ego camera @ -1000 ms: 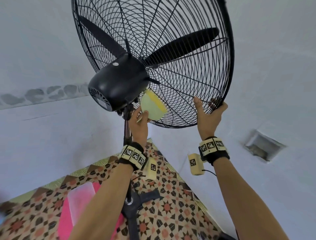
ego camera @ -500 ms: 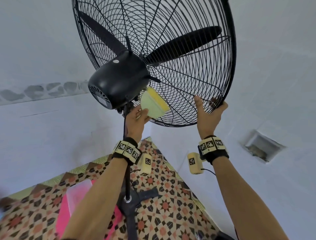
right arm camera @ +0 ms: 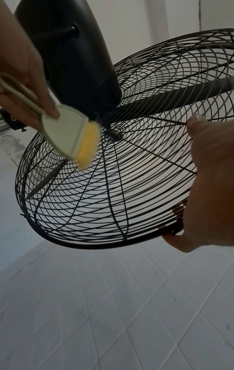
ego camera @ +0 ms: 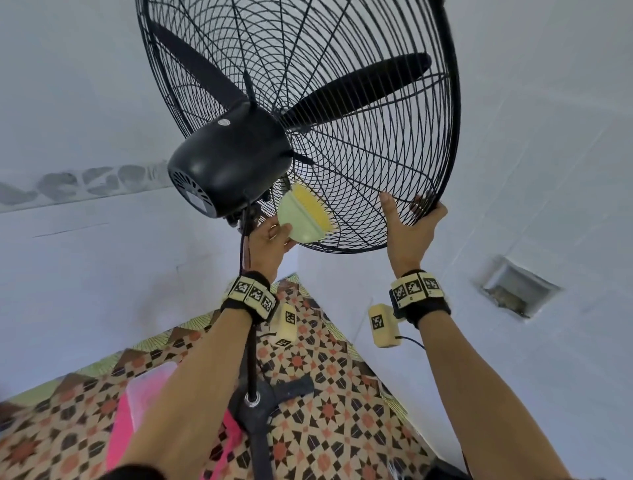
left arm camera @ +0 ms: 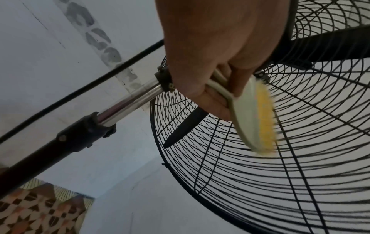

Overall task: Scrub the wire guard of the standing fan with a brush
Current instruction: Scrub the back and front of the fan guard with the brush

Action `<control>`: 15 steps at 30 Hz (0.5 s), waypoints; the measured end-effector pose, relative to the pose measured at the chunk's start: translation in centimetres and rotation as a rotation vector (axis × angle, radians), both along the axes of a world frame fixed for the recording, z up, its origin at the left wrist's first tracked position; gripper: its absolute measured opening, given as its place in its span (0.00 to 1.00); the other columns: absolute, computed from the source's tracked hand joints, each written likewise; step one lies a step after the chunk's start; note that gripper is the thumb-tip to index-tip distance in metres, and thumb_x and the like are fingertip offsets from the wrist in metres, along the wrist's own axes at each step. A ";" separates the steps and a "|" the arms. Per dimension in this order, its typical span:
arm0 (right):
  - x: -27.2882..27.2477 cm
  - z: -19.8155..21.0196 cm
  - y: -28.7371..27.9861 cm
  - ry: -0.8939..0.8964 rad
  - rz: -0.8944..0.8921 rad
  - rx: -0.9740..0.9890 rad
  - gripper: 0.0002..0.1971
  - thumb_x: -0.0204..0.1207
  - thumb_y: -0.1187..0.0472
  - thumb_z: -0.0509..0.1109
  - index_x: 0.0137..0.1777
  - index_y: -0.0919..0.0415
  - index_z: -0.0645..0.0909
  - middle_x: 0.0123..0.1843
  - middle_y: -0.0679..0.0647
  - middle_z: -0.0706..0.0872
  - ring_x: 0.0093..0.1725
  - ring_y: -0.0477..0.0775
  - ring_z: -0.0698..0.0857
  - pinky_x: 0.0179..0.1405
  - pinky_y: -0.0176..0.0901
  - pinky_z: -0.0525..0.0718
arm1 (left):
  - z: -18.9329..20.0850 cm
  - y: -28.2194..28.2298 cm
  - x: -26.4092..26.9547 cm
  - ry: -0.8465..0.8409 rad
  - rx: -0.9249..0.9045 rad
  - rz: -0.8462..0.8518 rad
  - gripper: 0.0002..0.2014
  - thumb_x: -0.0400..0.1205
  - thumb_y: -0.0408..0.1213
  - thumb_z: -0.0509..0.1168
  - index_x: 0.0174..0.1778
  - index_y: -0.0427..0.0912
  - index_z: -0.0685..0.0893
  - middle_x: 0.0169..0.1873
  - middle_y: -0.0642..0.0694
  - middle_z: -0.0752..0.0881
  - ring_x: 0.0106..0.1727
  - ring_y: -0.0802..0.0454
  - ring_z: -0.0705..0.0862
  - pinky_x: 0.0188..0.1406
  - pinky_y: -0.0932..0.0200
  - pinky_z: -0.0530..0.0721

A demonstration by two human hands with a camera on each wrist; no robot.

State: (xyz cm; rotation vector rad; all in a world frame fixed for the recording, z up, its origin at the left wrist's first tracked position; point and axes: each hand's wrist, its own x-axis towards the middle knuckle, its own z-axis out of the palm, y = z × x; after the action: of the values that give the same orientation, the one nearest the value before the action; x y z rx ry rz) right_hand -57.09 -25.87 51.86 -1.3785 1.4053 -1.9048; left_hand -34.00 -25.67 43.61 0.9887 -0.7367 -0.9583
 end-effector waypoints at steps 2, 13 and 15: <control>-0.1 0.1 0.1 -0.007 0.010 0.003 0.45 0.66 0.32 0.82 0.72 0.57 0.67 0.66 0.51 0.81 0.66 0.50 0.82 0.68 0.41 0.80 | 0.1 -0.6 -0.2 -0.033 0.088 0.119 0.16 0.87 0.25 0.66 0.72 0.35 0.84 0.61 0.37 0.89 0.65 0.37 0.88 0.43 0.63 0.92; -0.3 -0.1 0.1 0.010 0.006 0.022 0.44 0.67 0.32 0.82 0.73 0.55 0.66 0.66 0.50 0.81 0.66 0.50 0.81 0.70 0.45 0.80 | 0.0 -0.1 -0.9 0.022 0.072 0.096 0.15 0.88 0.25 0.66 0.71 0.34 0.83 0.61 0.35 0.88 0.65 0.36 0.89 0.47 0.60 0.93; -0.4 -0.2 0.1 0.006 0.008 0.022 0.44 0.67 0.32 0.82 0.72 0.55 0.66 0.66 0.50 0.81 0.66 0.50 0.81 0.69 0.43 0.80 | -0.2 -0.2 -0.4 -0.007 0.042 0.070 0.13 0.88 0.26 0.67 0.68 0.36 0.84 0.61 0.35 0.89 0.65 0.36 0.89 0.47 0.60 0.92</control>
State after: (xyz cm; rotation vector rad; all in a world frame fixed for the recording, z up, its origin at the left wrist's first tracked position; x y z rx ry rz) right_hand -57.46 -25.74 51.69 -1.3784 1.4176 -1.8761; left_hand -34.37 -25.84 43.44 1.0483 -0.6861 -0.9127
